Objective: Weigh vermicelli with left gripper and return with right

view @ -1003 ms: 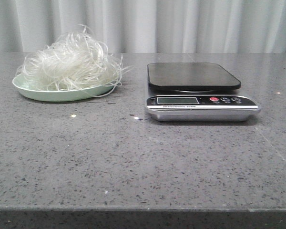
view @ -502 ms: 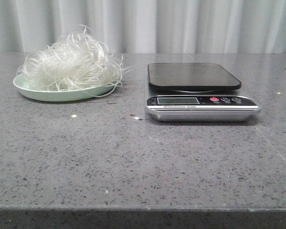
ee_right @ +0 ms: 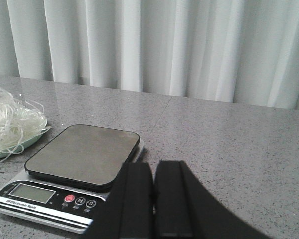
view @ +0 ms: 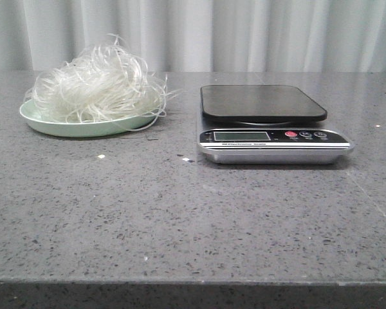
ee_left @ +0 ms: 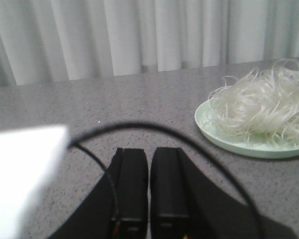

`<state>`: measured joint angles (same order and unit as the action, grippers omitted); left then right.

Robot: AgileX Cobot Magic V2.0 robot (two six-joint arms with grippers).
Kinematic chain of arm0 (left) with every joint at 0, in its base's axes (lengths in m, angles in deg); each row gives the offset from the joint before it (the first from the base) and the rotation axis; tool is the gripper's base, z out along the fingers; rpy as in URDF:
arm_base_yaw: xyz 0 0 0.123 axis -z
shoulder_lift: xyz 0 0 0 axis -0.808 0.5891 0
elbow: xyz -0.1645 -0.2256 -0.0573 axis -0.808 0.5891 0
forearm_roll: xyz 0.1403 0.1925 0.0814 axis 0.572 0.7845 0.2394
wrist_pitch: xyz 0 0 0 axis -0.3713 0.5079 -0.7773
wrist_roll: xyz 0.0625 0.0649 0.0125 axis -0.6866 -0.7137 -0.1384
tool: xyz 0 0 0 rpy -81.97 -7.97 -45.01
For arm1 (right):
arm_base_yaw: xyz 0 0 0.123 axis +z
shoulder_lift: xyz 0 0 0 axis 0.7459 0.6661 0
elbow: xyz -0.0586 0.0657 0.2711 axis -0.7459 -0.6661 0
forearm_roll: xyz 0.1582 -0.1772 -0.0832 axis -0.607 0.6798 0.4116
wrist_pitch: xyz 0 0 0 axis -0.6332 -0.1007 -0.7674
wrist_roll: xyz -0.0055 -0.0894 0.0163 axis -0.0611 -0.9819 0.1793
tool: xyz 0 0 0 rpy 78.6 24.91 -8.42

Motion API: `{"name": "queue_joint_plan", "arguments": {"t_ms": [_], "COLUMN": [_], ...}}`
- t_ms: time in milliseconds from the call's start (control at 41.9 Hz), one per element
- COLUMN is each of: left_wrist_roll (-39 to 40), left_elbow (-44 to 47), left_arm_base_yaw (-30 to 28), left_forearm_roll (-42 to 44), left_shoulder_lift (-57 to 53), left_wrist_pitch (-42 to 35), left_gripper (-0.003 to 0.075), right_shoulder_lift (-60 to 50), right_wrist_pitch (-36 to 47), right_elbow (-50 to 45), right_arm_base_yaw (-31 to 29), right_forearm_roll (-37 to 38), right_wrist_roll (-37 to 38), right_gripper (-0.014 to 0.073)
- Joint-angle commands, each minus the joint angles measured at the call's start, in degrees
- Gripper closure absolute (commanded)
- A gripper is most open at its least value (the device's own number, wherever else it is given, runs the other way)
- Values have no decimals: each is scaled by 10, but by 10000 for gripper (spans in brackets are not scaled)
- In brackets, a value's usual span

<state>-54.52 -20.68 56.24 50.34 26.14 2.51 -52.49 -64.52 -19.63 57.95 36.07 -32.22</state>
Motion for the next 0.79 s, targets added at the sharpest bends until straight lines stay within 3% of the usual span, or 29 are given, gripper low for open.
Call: {"name": "queue_joint_plan", "arguments": {"t_ms": [0, 167, 287, 764], "left_wrist_roll": [7, 7, 7, 7], "left_elbow": [27, 111, 108, 108], "left_arm_base_yaw": [-4, -4, -4, -4], "left_forearm_roll": [-8, -8, -8, -8], "left_shoulder_lift": [-26, -85, -83, -83], "left_wrist_pitch": [-60, -135, -101, -103], "left_gripper": [583, 583, 583, 583], "right_shoulder_lift": [4, 4, 5, 5], "right_wrist_pitch": [43, 43, 42, 42], "right_elbow": [15, 15, 15, 15], "right_arm_base_yaw": [-2, -2, -2, -2], "right_forearm_roll": [1, 1, 1, 1], "right_wrist_roll": [0, 0, 0, 0], "right_gripper": [442, 442, 442, 442]}}
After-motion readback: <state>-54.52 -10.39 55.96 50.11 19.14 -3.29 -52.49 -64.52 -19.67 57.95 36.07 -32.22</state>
